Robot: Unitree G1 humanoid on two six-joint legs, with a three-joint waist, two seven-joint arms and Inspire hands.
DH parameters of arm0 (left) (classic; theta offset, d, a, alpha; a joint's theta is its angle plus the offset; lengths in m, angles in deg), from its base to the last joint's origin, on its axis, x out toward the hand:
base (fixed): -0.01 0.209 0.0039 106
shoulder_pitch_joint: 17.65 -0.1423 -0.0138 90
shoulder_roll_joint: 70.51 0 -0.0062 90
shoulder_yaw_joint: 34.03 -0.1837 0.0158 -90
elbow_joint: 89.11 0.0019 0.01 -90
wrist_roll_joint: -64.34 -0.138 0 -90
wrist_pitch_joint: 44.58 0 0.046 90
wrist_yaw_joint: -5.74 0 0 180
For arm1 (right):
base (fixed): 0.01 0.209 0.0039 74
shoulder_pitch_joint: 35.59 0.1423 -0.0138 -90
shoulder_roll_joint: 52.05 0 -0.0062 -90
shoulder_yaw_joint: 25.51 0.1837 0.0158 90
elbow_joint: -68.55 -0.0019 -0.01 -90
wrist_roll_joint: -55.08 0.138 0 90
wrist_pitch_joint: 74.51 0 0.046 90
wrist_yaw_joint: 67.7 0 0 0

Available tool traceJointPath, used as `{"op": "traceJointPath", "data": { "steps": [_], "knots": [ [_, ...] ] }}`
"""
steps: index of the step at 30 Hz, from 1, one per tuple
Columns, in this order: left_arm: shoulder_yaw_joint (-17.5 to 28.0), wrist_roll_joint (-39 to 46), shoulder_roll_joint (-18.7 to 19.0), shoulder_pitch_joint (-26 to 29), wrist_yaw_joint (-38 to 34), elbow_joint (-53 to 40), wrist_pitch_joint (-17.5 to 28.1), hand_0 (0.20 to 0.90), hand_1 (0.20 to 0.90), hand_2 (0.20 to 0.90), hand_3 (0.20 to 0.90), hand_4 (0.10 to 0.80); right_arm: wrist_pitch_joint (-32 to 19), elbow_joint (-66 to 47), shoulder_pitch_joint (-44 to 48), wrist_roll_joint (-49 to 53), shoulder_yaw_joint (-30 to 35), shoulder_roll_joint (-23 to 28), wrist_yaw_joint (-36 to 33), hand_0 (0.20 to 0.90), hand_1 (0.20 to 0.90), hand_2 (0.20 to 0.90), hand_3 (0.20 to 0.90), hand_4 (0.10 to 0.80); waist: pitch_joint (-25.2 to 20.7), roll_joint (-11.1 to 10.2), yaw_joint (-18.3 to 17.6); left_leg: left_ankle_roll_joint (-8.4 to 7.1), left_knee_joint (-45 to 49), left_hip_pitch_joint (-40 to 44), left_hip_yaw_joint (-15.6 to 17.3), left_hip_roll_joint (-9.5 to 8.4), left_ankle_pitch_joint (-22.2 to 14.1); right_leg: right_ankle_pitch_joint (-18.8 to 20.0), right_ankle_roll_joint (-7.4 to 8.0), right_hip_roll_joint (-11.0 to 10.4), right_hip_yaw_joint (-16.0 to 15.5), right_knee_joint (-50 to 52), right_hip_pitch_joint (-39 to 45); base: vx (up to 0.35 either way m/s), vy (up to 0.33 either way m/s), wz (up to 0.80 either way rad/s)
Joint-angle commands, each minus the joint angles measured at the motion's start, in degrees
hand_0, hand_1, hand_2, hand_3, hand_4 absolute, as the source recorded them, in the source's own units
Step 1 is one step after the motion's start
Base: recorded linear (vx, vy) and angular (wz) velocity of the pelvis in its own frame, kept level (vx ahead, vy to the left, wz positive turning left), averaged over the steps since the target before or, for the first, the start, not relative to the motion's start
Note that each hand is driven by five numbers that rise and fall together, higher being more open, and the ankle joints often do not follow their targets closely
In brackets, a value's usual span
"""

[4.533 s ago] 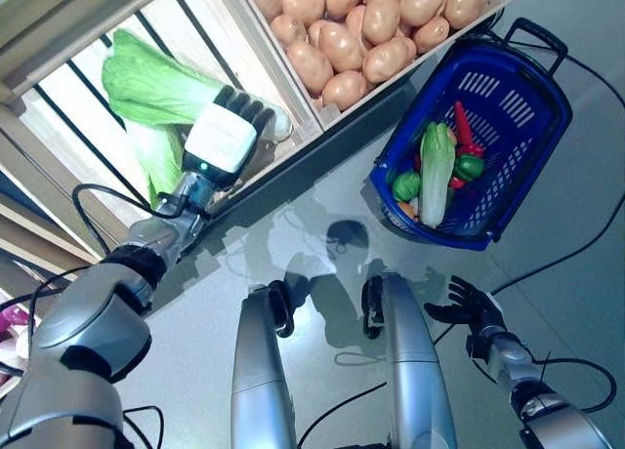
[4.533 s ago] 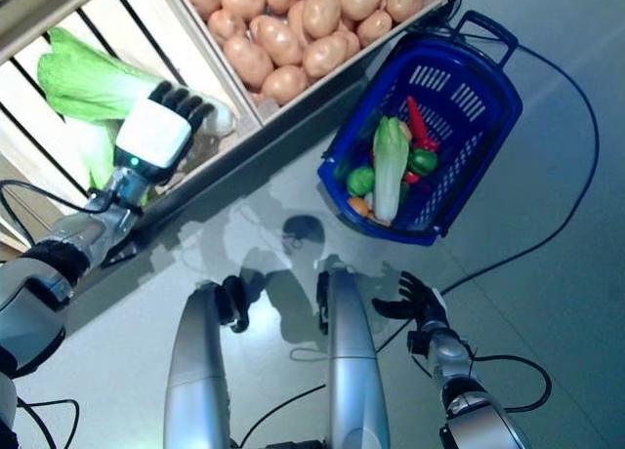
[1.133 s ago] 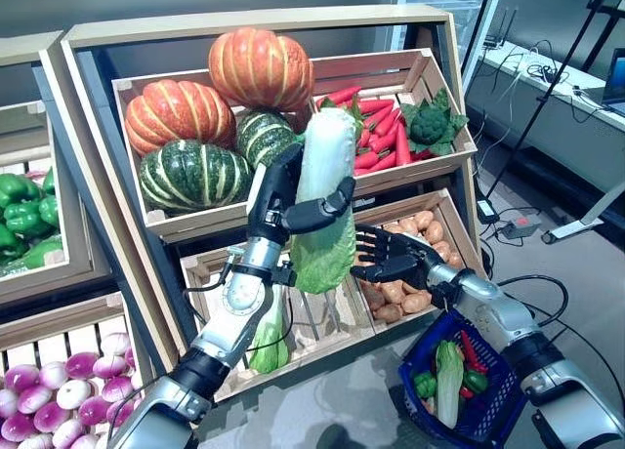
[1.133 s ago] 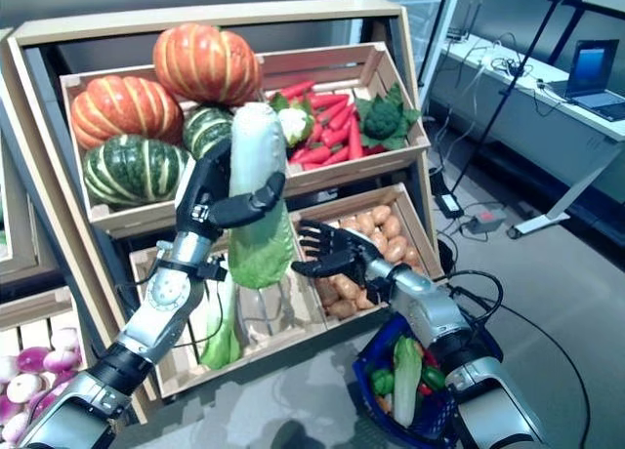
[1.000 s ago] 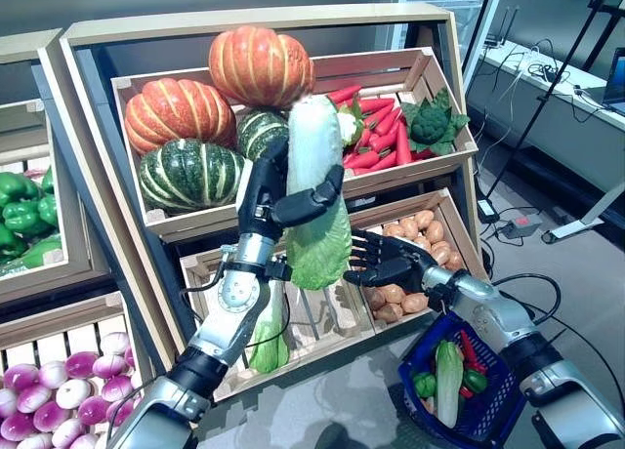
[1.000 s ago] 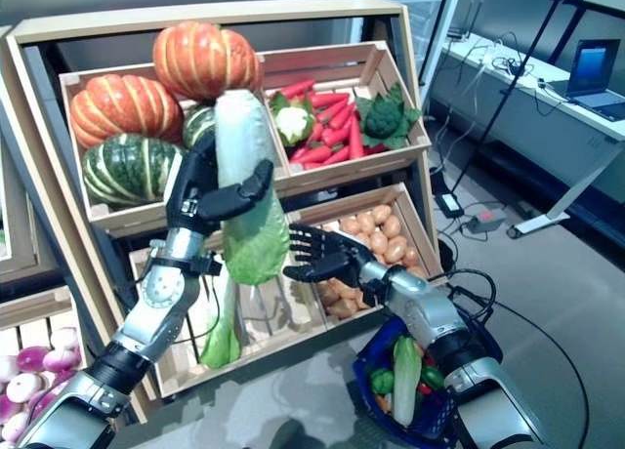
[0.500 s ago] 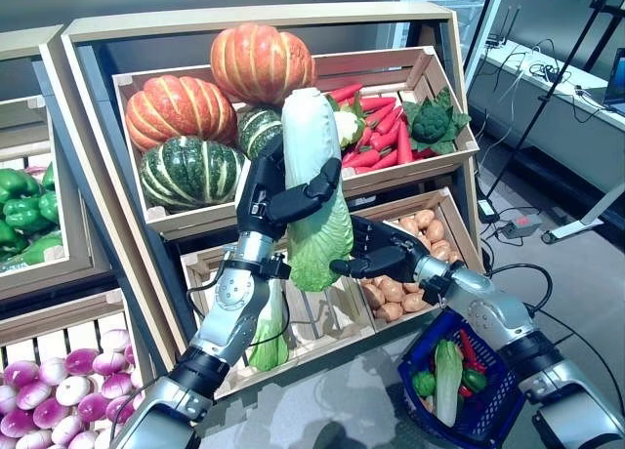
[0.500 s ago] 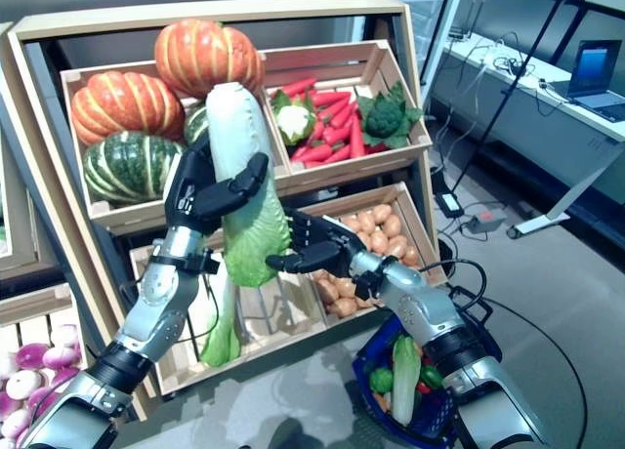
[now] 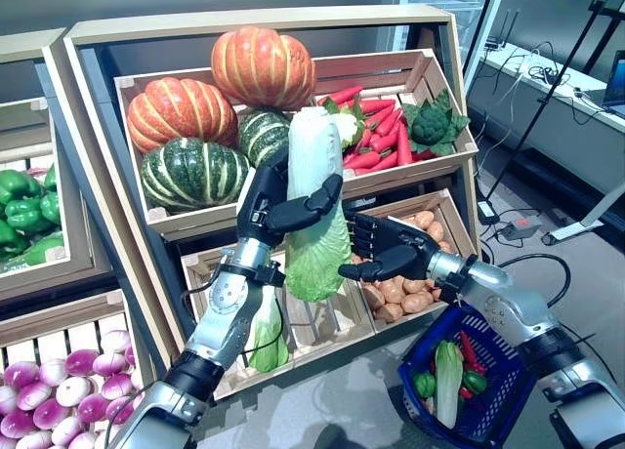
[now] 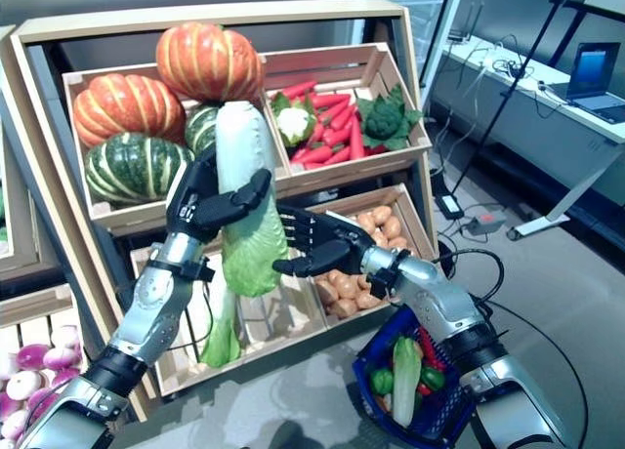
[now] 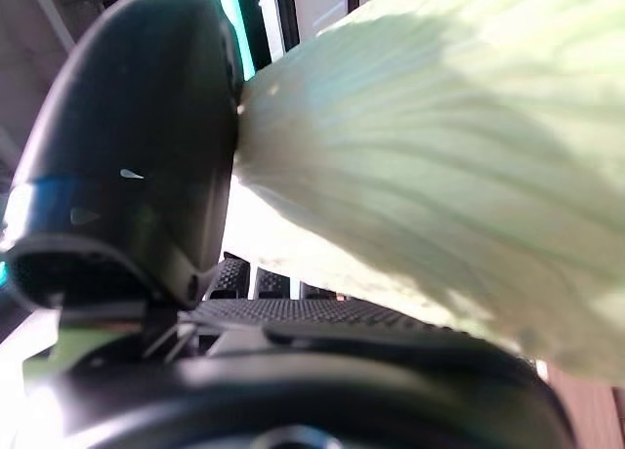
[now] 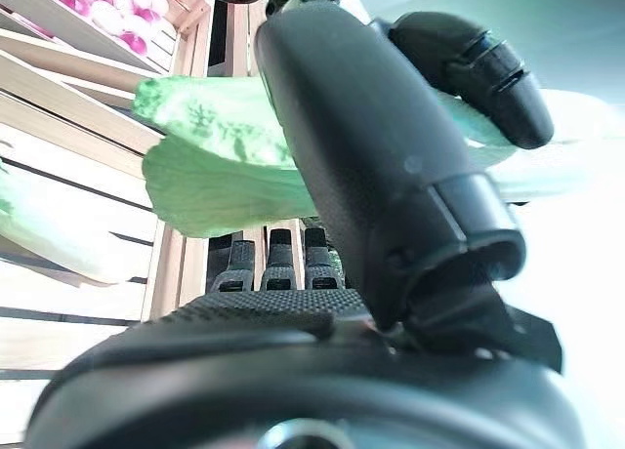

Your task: Put vegetables into the basket

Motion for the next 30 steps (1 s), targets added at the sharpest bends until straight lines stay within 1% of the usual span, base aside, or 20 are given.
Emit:
{"op": "traceJointPath", "data": {
  "steps": [1, 9, 12, 18, 23, 28, 29, 30],
  "knots": [
    [2.29, 2.96, -0.64, 5.98, 2.61, -1.36, 4.53, 0.3, 0.3, 0.3, 0.3, 0.4, -2.53, -2.11, 8.77, 5.96, 2.96, -1.02, 2.38, 0.9, 0.9, 0.9, 0.9, 0.8, -4.39, -0.69, 0.03, -1.13, 0.05, 2.84, 0.69, 0.82, -7.62, 2.96, -1.55, 0.13, 1.45, -0.36, -2.66, -0.012, 0.004, 0.04],
    [-2.52, 6.13, -5.78, 5.45, 6.24, -2.63, 3.95, 0.3, 0.3, 0.3, 0.3, 0.4, -0.87, 1.67, 12.35, 7.13, 1.24, -4.87, -0.98, 0.9, 0.9, 0.9, 0.9, 0.8, -4.11, -0.6, 0.86, -1.0, 0.05, 2.81, -0.11, 0.82, -7.75, 2.88, -1.68, 0.08, 1.02, -0.36, -2.45, 0.0, 0.0, 0.03],
    [-4.01, 6.97, -7.93, 5.13, 7.03, -3.23, 3.03, 0.3, 0.3, 0.3, 0.3, 0.4, -0.03, 3.83, 13.63, 8.2, 1.17, -6.65, -1.74, 0.9, 0.9, 0.9, 0.9, 0.8, -4.05, -0.62, 1.32, -0.95, 0.05, 2.7, -0.41, 0.81, -7.82, 2.9, -1.74, 0.05, 0.79, -0.36, -2.47, 0.0, 0.0, 0.0],
    [-7.02, 8.26, -9.57, 5.79, 8.01, -3.71, 2.01, 0.3, 0.3, 0.3, 0.3, 0.4, 2.49, 8.67, 15.44, 9.9, -0.2, -8.39, -2.2, 0.9, 0.9, 0.9, 0.9, 0.8, -4.11, -0.74, 1.84, -0.83, 0.05, 2.55, -0.82, 0.79, -7.86, 2.97, -1.77, -0.04, 0.56, -0.36, -2.48, 0.001, -0.009, 0.02],
    [-9.57, 9.36, -10.56, 6.81, 9.17, -4.12, 0.28, 0.3, 0.3, 0.3, 0.3, 0.4, 2.72, 12.56, 16.59, 10.88, -1.8, -10.3, -2.31, 0.9, 0.9, 0.9, 0.9, 0.8, -4.1, -0.69, 2.12, -0.83, 0.05, 2.42, -0.85, 0.84, -7.79, 3.06, -1.75, -0.12, 0.36, -0.36, -2.56, 0.001, -0.004, 0.01],
    [-12.12, 9.6, -11.17, 6.58, 10.2, -4.02, -1.67, 0.3, 0.3, 0.3, 0.3, 0.4, 3.29, 14.19, 17.23, 10.82, -2.43, -11.66, -2.13, 0.9, 0.9, 0.9, 0.9, 0.8, -3.92, -0.57, 2.19, -0.84, 0.05, 2.38, -0.85, 0.88, -7.83, 3.08, -1.74, -0.08, 0.4, -0.36, -2.63, -0.001, -0.003, 0.01],
    [-12.59, 9.69, -11.34, 6.29, 10.68, -3.8, -2.0, 0.3, 0.3, 0.3, 0.3, 0.4, 3.49, 14.35, 17.39, 11.2, -2.55, -11.98, -2.07, 0.801, 0.801, 0.801, 0.801, 0.734, -3.87, -0.55, 2.21, -0.84, 0.05, 2.35, -0.86, 0.88, -7.85, 3.07, -1.74, -0.1, 0.42, -0.36, -2.65, 0.0, 0.0, 0.0],
    [-13.01, 9.61, -11.34, 6.12, 11.28, -3.67, -2.27, 0.3, 0.3, 0.3, 0.3, 0.4, 3.33, 14.57, 17.67, 12.01, -2.63, -12.07, -2.41, 0.3, 0.3, 0.3, 0.3, 0.4, -3.86, -0.54, 2.25, -0.81, 0.05, 2.32, -0.86, 0.87, -7.86, 3.04, -1.74, -0.11, 0.44, -0.36, -2.67, 0.0, 0.0, 0.0]
  ]
}}
